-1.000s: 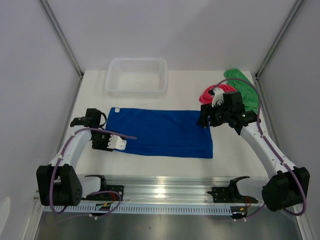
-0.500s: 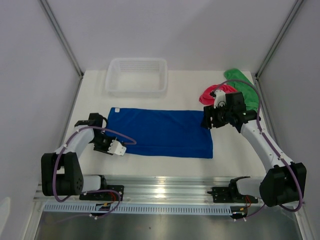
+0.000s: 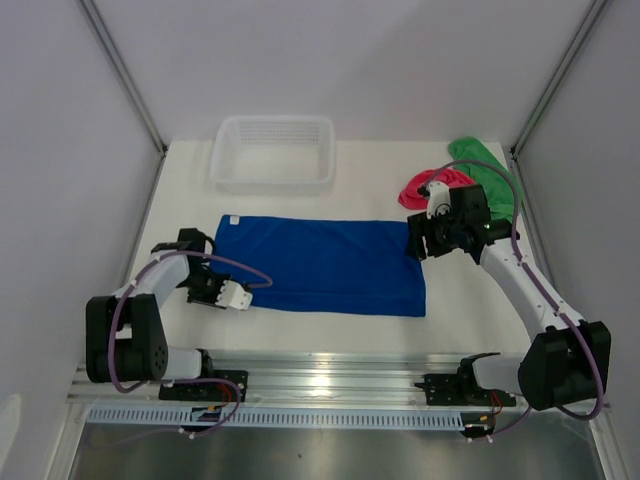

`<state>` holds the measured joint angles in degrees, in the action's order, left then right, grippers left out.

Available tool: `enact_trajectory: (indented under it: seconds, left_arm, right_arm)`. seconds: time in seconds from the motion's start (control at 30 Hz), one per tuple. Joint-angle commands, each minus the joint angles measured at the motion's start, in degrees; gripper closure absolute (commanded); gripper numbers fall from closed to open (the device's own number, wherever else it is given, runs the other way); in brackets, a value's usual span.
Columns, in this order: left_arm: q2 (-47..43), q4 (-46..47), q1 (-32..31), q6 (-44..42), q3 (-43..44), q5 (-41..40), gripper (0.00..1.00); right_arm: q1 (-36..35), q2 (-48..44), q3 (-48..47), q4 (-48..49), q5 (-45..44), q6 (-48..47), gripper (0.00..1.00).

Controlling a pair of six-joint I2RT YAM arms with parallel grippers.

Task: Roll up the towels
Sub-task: Fold the towel

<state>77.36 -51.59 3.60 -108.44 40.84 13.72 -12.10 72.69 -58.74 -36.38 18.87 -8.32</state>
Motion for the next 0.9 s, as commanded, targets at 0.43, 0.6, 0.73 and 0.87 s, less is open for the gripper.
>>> enact_trajectory:
  seconds: [0.43,0.6,0.73,0.87]
  left_arm:
    - [1.22,-1.23,0.97,9.38,5.38,-0.27,0.99]
    - [-2.30,-1.93,1.77,11.67,4.96,3.68,0.99]
    - [-5.02,-1.41,1.76,12.64,2.50,5.79,0.99]
    - [-7.05,-1.49,1.77,13.34,0.73,7.02,0.99]
  right_arm:
    - [-4.95,-1.39,0.99,-12.12,-4.99,-24.24,0.17]
    - [-8.81,-3.78,9.24,-12.58,-3.05,-35.18,0.27]
    - [-10.57,0.26,12.51,-9.95,-4.54,-38.70,0.45]
    - [-13.03,-0.18,14.61,-5.38,-5.42,-40.29,0.50]
